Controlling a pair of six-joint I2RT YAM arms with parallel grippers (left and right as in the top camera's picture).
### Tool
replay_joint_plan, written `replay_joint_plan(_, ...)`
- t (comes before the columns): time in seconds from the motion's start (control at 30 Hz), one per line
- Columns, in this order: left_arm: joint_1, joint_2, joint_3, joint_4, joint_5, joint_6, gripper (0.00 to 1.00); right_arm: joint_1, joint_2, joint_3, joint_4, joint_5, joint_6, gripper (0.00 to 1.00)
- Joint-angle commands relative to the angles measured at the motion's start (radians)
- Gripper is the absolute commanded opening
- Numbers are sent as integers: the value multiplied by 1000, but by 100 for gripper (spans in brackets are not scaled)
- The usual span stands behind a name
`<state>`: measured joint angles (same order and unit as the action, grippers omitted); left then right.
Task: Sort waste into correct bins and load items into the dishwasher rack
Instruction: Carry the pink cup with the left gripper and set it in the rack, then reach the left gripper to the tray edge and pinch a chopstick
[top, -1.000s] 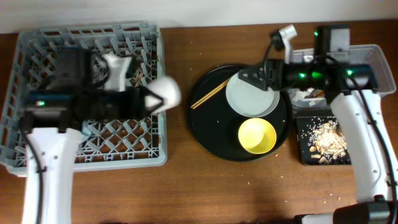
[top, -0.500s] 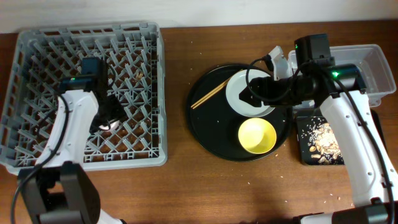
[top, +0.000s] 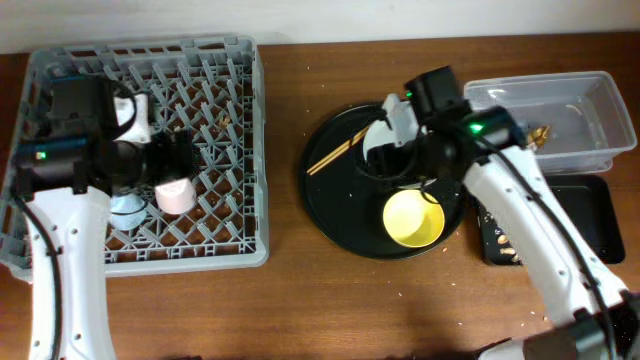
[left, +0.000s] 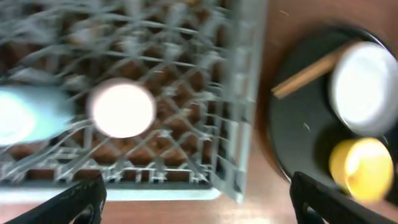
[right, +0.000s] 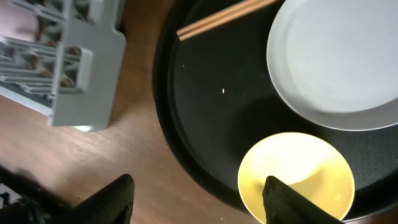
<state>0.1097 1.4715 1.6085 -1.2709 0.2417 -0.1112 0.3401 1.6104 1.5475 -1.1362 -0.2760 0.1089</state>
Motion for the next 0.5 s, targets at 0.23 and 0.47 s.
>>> replay_joint_plan(0.23,-289,-11,9,38,91,168,93,5,68,0,-61,108,139,66)
replay_joint_plan(0.47,-539,267,-2,434,-75,191,73,-223,37,1,-106,-5,162,76)
